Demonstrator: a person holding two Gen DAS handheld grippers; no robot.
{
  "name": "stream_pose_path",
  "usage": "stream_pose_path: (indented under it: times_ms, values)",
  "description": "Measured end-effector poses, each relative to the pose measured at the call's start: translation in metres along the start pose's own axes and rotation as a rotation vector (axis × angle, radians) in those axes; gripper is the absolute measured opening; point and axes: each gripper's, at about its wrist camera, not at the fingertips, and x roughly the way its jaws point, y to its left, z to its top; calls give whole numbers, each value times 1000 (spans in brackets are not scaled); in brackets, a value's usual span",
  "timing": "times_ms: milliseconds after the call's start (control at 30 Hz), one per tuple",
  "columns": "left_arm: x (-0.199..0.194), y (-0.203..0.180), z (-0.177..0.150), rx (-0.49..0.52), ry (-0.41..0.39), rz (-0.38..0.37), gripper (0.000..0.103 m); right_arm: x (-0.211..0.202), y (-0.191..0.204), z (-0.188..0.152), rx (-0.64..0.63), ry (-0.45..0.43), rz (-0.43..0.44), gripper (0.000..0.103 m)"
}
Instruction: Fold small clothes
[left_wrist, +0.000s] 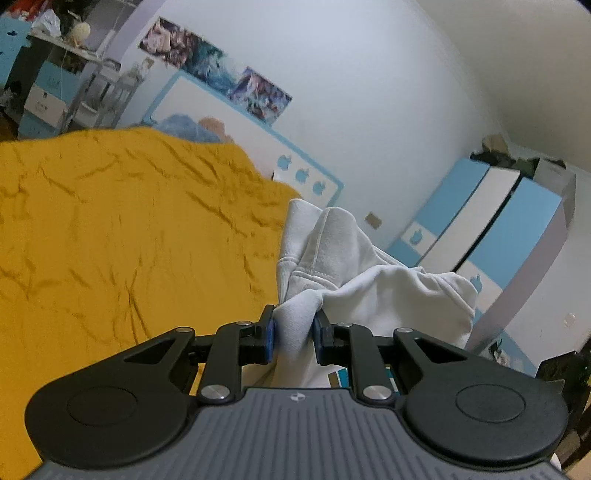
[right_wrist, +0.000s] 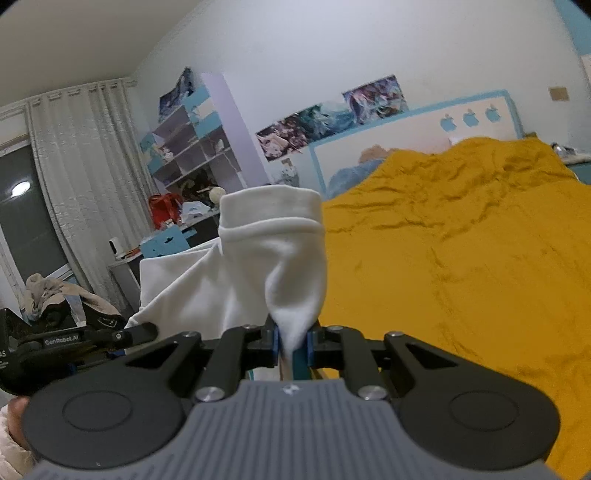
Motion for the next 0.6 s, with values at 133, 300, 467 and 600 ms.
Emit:
stream_pose_path:
  times_ms: [133, 300, 467, 600]
  values:
    - [0, -5, -11, 27, 60, 29, 21, -28, -5, -18, -20, 20, -18, 8]
    - [-5, -13, -26, 59, 90, 55, 21, -44, -13, -35, 2, 53, -27, 8]
    - [6, -8, -26, 54, 117, 67, 21, -30, -20, -39, 12, 90, -42, 8]
    - [14, -4, -27, 55, 135, 79, 21, -14, -27, -37, 27, 110, -51, 8]
